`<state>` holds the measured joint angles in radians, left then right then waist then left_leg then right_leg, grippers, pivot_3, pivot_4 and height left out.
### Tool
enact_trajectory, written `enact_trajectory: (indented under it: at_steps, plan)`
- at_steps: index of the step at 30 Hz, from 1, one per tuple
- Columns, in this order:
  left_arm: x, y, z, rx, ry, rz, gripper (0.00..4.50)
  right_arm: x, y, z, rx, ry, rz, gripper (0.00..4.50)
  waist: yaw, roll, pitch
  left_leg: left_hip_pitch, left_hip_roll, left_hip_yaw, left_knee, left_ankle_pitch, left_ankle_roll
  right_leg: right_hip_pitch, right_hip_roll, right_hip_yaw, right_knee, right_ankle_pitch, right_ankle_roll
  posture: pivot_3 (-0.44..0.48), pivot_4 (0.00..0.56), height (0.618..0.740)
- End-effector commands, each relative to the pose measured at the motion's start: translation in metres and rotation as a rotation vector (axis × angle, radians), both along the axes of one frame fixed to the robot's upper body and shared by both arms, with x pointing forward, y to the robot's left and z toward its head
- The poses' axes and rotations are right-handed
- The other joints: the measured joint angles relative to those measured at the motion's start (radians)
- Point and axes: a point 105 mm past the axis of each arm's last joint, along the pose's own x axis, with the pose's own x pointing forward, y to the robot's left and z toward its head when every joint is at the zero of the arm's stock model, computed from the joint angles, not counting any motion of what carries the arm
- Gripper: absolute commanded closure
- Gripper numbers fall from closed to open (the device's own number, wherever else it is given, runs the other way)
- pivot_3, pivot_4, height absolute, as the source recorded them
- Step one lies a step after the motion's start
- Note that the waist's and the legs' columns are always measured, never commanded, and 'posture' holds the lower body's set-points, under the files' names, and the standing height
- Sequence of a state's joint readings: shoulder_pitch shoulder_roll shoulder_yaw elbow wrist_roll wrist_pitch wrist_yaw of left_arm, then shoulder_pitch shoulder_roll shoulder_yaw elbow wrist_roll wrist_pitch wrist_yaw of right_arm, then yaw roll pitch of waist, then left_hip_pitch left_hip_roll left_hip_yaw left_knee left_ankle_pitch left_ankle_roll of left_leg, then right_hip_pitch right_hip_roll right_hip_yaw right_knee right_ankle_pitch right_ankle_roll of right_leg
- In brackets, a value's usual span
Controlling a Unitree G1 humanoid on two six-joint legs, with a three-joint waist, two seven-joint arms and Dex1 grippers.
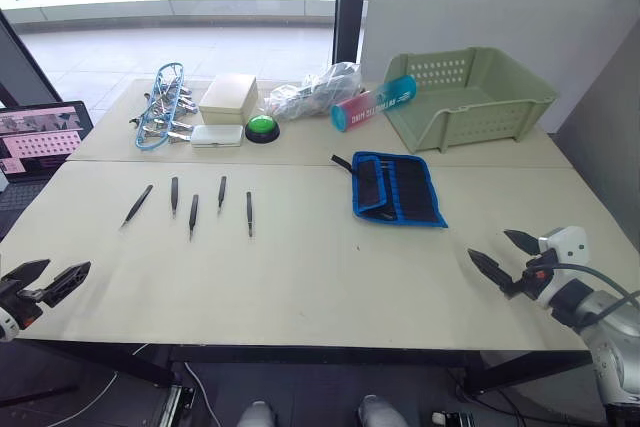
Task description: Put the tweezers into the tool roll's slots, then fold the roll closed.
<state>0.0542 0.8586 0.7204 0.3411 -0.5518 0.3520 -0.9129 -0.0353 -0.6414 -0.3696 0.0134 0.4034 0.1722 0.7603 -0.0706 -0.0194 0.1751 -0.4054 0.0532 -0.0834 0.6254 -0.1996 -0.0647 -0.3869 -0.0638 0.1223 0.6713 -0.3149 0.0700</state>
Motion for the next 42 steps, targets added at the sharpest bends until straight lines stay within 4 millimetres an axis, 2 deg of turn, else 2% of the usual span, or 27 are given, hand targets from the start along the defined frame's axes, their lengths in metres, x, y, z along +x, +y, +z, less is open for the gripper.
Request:
enact_trajectory:
  at_steps: [1,6,8,9,11,13,16,20,22,27,42]
  plan:
    - [0.005,-0.007,0.011,0.038,-0.058,-0.015,0.02,0.003,0.005,0.016,0.006,-0.074,-0.015,0.00,0.000,0.000,0.000,0.000,0.000,0.000,0.000,0.000,0.000,0.000,0.000,0.000,0.000,0.000,0.000,0.000,0.150,0.740]
    - [0.009,-0.050,0.003,0.006,-0.138,-0.076,0.02,0.008,0.026,0.025,0.148,-0.129,-0.121,0.00,-0.001,0.000,0.000,0.000,0.000,0.000,0.000,0.000,0.000,0.000,0.000,0.000,0.001,0.000,0.000,0.000,0.150,0.740]
    - [0.006,-0.068,-0.001,0.000,-0.142,-0.122,0.02,0.010,0.047,0.023,0.187,-0.116,-0.125,0.00,-0.002,-0.001,-0.001,-0.001,0.000,0.000,0.000,0.000,0.000,0.000,0.000,0.000,0.001,0.000,0.000,0.000,0.150,0.740]
    - [0.004,-0.084,-0.002,0.002,-0.141,-0.198,0.02,0.015,0.068,0.023,0.221,-0.106,-0.108,0.00,-0.003,-0.002,-0.001,-0.001,0.000,0.000,0.000,0.000,0.000,-0.001,0.000,0.000,0.001,0.000,0.000,0.000,0.150,0.740]
    - [-0.002,-0.105,-0.002,-0.003,-0.139,-0.319,0.02,0.022,0.098,0.025,0.281,-0.090,-0.088,0.00,-0.007,-0.002,-0.001,0.000,0.001,0.000,0.000,0.000,0.000,-0.001,0.000,0.001,0.002,0.000,0.000,0.000,0.150,0.740]
    - [-0.008,-0.124,0.004,-0.024,-0.162,-0.450,0.02,0.031,0.119,0.027,0.318,-0.071,-0.085,0.00,-0.005,-0.001,-0.001,0.001,0.001,0.000,0.000,0.000,-0.001,-0.001,0.001,0.001,0.002,0.000,0.000,0.000,0.150,0.740]
    - [-0.011,-0.143,0.015,-0.019,-0.188,-0.570,0.02,0.040,0.150,0.030,0.337,-0.048,-0.061,0.00,0.003,-0.002,-0.001,0.000,0.001,0.000,0.000,0.001,-0.002,-0.001,0.001,0.001,0.001,0.000,0.000,0.000,0.150,0.740]
    - [-0.014,-0.156,0.018,0.001,-0.163,-0.686,0.02,0.057,0.181,0.024,0.348,0.011,-0.055,0.00,0.001,-0.003,-0.002,-0.001,0.001,-0.001,0.000,0.001,-0.002,-0.001,0.001,0.000,0.001,0.000,0.000,0.000,0.150,0.740]
    - [-0.015,-0.160,0.016,0.016,-0.134,-0.734,0.02,0.067,0.189,0.020,0.332,0.030,-0.073,0.00,0.000,-0.003,-0.002,0.000,0.001,0.000,-0.001,0.001,-0.002,-0.001,0.001,0.000,0.001,0.000,0.000,0.000,0.150,0.740]
    - [-0.016,-0.163,0.018,0.026,-0.124,-0.768,0.02,0.086,0.183,0.014,0.341,0.053,-0.177,0.00,-0.002,-0.003,-0.002,-0.001,0.001,0.000,-0.002,0.001,-0.002,-0.002,0.001,0.000,0.001,0.000,0.000,0.000,0.150,0.740]
    - [-0.016,-0.164,0.015,0.028,-0.116,-0.753,0.02,0.101,0.199,0.020,0.456,0.066,-0.188,0.00,-0.014,-0.002,-0.001,-0.001,0.001,-0.001,-0.003,0.001,-0.002,-0.003,0.001,0.000,0.002,0.000,0.000,0.000,0.150,0.740]
